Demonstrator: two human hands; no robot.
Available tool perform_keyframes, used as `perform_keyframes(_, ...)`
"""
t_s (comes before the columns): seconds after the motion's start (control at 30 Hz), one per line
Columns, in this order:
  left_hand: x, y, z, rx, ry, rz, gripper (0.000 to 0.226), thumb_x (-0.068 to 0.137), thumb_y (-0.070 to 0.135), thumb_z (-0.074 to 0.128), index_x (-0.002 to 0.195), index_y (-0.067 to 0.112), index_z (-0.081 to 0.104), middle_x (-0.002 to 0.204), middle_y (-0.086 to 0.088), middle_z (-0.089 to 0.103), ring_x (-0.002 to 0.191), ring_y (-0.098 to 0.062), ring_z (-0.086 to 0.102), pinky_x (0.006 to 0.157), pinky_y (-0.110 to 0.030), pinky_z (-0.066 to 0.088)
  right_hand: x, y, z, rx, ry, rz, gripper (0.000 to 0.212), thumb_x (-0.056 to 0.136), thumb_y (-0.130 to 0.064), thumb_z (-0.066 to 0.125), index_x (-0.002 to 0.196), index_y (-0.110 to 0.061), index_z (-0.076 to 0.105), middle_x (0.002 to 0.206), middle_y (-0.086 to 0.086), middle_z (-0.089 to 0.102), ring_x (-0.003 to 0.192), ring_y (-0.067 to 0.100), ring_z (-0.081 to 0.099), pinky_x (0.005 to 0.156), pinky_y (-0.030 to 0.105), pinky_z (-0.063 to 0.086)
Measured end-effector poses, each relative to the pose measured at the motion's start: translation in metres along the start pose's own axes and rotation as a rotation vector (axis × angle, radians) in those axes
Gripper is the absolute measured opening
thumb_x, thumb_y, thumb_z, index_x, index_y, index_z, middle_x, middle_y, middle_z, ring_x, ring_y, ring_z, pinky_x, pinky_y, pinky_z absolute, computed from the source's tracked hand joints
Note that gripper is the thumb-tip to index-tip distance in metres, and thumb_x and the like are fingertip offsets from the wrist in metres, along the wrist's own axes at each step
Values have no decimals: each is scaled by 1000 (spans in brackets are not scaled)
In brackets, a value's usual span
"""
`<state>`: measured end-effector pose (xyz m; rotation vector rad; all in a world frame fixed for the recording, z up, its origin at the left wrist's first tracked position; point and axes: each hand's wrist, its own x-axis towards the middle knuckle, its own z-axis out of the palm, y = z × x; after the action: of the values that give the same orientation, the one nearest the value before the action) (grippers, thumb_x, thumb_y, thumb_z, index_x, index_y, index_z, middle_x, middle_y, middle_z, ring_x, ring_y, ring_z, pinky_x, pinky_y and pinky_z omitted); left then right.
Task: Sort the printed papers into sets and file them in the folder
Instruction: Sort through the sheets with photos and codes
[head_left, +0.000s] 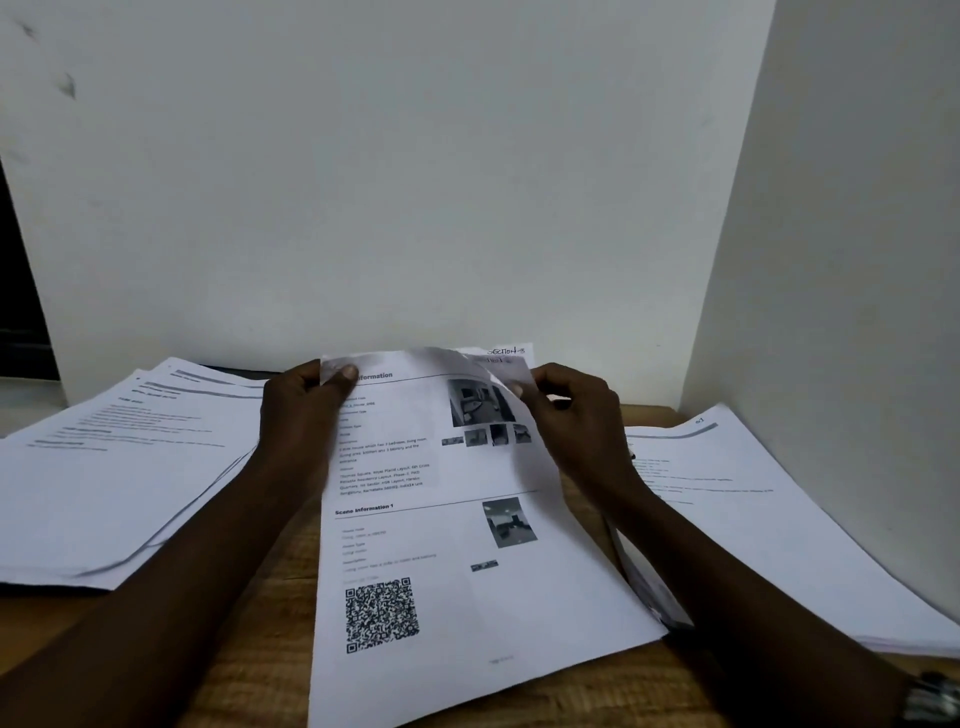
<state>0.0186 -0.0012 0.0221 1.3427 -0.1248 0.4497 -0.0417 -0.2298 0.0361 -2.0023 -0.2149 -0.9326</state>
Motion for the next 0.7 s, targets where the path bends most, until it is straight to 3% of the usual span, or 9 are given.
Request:
perform_keyframes(0.07, 1, 0, -2, 1, 9, 1, 8, 90, 14, 67, 84, 13, 72, 84, -6, 69, 78, -21, 63, 83, -39, 52, -5, -10, 1, 155, -110, 61, 46, 88, -49, 61, 56, -17, 64, 57, -9, 62, 57, 7, 56, 58, 19, 40)
perform_keyframes(0.17, 1, 1, -1, 15, 16, -9, 8, 90, 14, 67, 84, 13, 71, 84, -7, 70, 78, -22, 63, 81, -39, 52, -8, -21, 4, 325, -236, 249, 75, 83, -68, 41, 54, -5, 69, 69, 7, 73, 78, 16, 70, 75, 29, 50)
perform_keyframes(0.23, 0, 2, 1, 3, -1, -17, 8, 91, 12, 65, 85, 12, 71, 84, -8, 69, 77, -22, 63, 79, -38, 52, -8, -18, 6, 310, -193, 269, 57, 90, -54, 54, 65, -6, 72, 69, 11, 72, 68, 22, 69, 66, 33, 51)
perform_keyframes(0.3, -1, 3, 2, -17, -34, -19, 8, 92, 11, 64, 88, 8, 70, 86, -10, 68, 78, -22, 63, 80, -38, 52, -6, -9, 7, 278, -58, 298, 17, 87, -25, 70, 87, -9, 68, 70, 8, 71, 58, 17, 64, 58, 28, 48)
perform_keyframes(0.37, -2, 4, 3, -28, -61, -19, 8, 92, 11, 64, 92, 5, 71, 89, -13, 69, 80, -23, 64, 82, -39, 53, -2, 1, 5, 118, 47, 332, 33, 78, -19, 77, 105, -14, 57, 86, 0, 66, 72, 11, 61, 61, 19, 43)
perform_keyframes(0.47, -4, 5, 4, -36, -89, -35, 8, 92, 11, 64, 92, 6, 71, 91, -14, 69, 80, -24, 66, 83, -40, 54, 2, 11, 3, -26, 61, 336, 59, 73, -27, 82, 120, -17, 48, 108, -4, 53, 96, 11, 52, 71, 20, 37)
perform_keyframes(0.57, -4, 4, 3, -24, -108, -36, 8, 92, 11, 64, 93, 6, 71, 92, -14, 70, 81, -24, 66, 82, -40, 54, 2, 12, 1, 21, 72, 365, 47, 78, -24, 79, 116, -15, 52, 87, -6, 60, 79, 12, 56, 59, 17, 37)
perform_keyframes(0.7, -5, 5, 4, -26, -89, -33, 8, 92, 10, 64, 90, 8, 71, 86, -8, 70, 76, -20, 66, 74, -31, 55, 1, 8, -4, 46, 158, 270, 32, 75, -16, 78, 101, -16, 59, 68, -1, 66, 62, 8, 58, 55, 18, 40)
